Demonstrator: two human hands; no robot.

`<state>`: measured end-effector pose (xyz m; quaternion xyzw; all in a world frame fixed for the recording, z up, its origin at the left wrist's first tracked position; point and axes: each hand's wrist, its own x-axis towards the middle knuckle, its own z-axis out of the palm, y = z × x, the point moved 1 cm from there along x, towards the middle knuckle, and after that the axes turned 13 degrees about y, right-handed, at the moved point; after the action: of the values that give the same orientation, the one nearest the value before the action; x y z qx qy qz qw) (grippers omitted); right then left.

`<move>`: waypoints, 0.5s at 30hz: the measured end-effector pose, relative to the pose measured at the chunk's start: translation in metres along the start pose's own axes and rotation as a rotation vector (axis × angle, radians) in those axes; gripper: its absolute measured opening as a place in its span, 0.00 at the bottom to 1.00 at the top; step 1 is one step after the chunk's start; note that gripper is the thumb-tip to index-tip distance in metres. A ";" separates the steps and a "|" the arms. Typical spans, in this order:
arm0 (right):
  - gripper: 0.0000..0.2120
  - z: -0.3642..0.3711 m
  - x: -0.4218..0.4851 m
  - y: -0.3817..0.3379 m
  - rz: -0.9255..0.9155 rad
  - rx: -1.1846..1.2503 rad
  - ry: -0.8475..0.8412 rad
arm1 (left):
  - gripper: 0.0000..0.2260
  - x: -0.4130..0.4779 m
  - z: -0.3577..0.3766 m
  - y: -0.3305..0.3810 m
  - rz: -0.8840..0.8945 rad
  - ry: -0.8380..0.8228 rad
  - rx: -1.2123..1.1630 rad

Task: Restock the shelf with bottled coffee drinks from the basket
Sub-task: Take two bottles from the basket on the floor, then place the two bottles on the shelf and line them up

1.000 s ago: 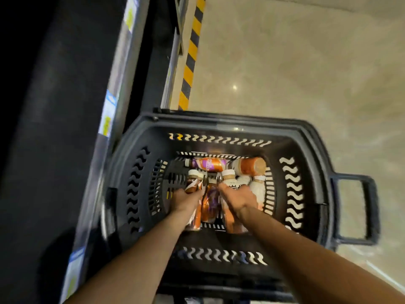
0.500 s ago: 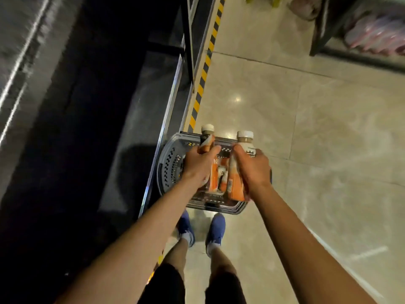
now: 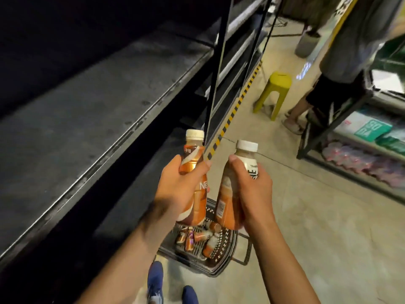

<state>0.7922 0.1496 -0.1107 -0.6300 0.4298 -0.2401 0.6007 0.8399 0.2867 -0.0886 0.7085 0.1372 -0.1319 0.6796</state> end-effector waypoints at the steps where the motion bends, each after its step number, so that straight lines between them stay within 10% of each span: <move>1: 0.15 0.004 -0.008 -0.011 -0.024 0.018 -0.054 | 0.09 -0.013 -0.011 0.007 0.014 0.037 -0.031; 15: 0.16 0.089 -0.240 -0.104 -0.221 0.162 -0.939 | 0.17 -0.181 -0.226 0.060 0.305 0.752 -0.090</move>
<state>0.7673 0.3884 0.0268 -0.6634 0.0229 -0.0247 0.7475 0.6941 0.5072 0.0437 0.6892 0.2751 0.2449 0.6240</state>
